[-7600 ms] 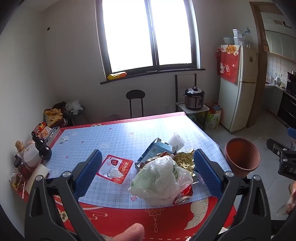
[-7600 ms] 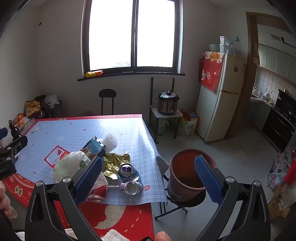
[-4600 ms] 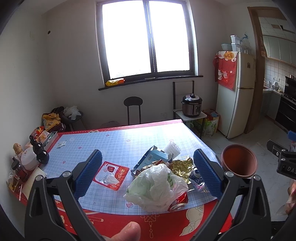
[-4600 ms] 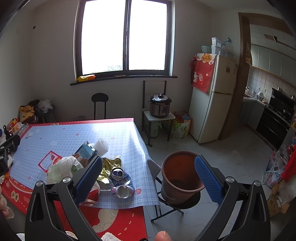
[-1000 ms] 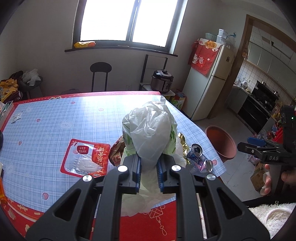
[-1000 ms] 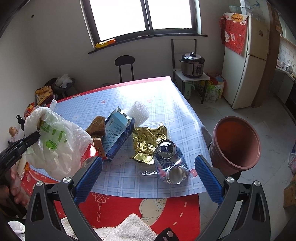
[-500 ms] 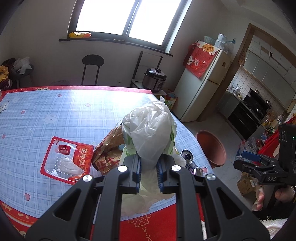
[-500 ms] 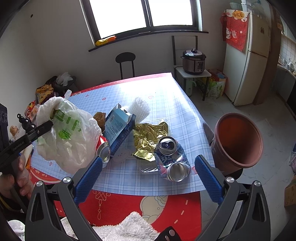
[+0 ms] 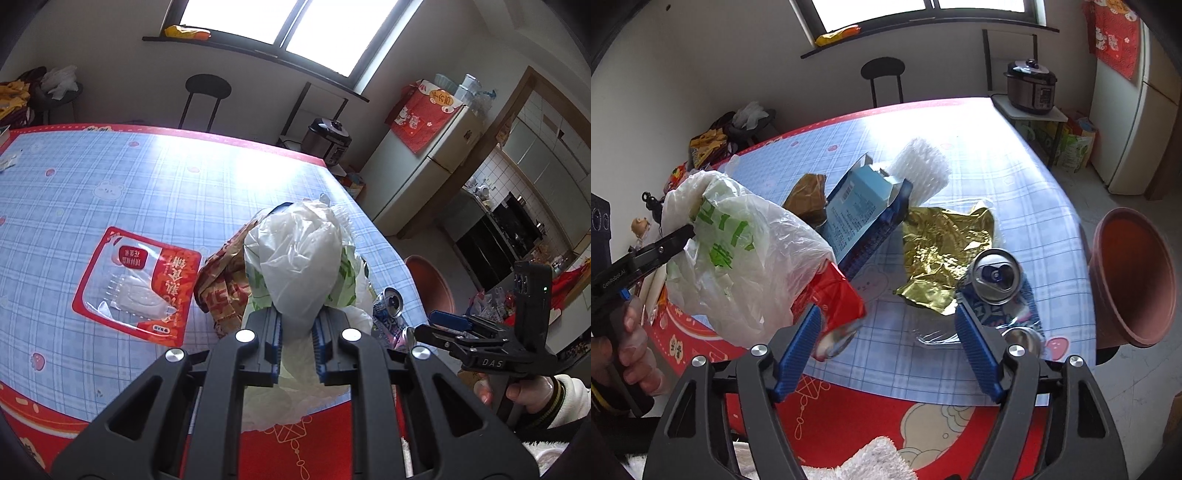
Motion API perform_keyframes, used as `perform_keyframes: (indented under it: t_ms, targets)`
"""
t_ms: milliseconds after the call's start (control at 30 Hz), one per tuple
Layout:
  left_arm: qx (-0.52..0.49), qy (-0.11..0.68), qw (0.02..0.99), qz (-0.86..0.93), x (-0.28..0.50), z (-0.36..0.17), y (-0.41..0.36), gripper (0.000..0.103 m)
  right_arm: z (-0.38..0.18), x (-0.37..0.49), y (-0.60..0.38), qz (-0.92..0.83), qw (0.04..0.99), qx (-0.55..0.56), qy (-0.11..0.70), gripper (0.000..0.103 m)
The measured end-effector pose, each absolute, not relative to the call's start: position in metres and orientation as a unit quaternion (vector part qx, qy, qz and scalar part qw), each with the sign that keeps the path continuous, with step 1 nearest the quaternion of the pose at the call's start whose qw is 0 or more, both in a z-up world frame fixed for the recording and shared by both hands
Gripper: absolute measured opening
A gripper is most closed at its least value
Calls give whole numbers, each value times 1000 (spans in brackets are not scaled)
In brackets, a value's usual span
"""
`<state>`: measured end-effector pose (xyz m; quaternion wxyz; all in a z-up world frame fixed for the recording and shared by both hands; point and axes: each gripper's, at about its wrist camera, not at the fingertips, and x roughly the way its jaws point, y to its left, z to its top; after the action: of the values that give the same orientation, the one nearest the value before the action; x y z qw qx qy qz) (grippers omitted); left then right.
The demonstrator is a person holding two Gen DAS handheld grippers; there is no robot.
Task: Collect trash
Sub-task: 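Grasp the red can with the right gripper while the left gripper holds the white bag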
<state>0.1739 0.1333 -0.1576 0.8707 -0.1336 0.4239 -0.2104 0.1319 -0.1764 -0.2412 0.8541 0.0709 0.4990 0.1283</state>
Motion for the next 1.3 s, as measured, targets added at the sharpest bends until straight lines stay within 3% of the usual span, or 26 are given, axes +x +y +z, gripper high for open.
perform_keyframes:
  t_ms: [667,733,800,967,1300]
  targets:
    - [-169,479,839,-193,187,-218,187,17,-324,168,-67,217,787,-32,577,69]
    - [-172,481,837,-195,189,-221,190,17,-327,169,-61,226,779,-28,585,60]
    - [-173,482,836,-194,190,-223,193,17,-329,169,-55,233,771,-27,592,37]
    - [-174,481,840,-180,194,-224,201,17,-313,160,-50,264,777,-14,572,18]
    - [-195,476,852,-101,195,-227,227,16,-274,142,-67,288,798,6,529,13]
